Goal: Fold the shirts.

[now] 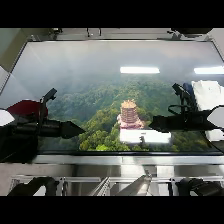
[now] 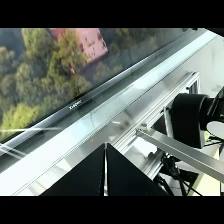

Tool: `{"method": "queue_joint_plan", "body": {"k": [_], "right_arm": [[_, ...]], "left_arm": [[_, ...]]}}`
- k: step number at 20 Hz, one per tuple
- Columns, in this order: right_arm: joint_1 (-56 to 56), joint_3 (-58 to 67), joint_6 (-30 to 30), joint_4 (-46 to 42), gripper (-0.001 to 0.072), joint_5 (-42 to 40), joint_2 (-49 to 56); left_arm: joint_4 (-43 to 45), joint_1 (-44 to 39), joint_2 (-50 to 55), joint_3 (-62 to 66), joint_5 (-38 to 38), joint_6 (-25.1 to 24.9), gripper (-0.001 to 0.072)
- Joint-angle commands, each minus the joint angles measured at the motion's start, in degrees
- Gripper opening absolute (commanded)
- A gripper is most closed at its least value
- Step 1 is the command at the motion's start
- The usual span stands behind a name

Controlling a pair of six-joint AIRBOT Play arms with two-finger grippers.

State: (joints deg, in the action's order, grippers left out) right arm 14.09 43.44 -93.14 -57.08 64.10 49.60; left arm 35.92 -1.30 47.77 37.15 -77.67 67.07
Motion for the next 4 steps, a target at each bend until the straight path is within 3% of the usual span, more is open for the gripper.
{"method": "queue_joint_plan", "body": {"k": [1, 4], "right_arm": [[0.3, -0.3, 0.2, 1.4, 0.0024, -0.5, -0.2], [0.3, -0.3, 0.2, 1.4, 0.0024, -0.5, -0.2]], "left_arm": [[0.0, 0.0, -3.2, -1.2, 0.7, 0.1, 0.0009], [0.0, 0.0, -4.9, -1.2, 1.4, 0.1, 0.0008]]}}
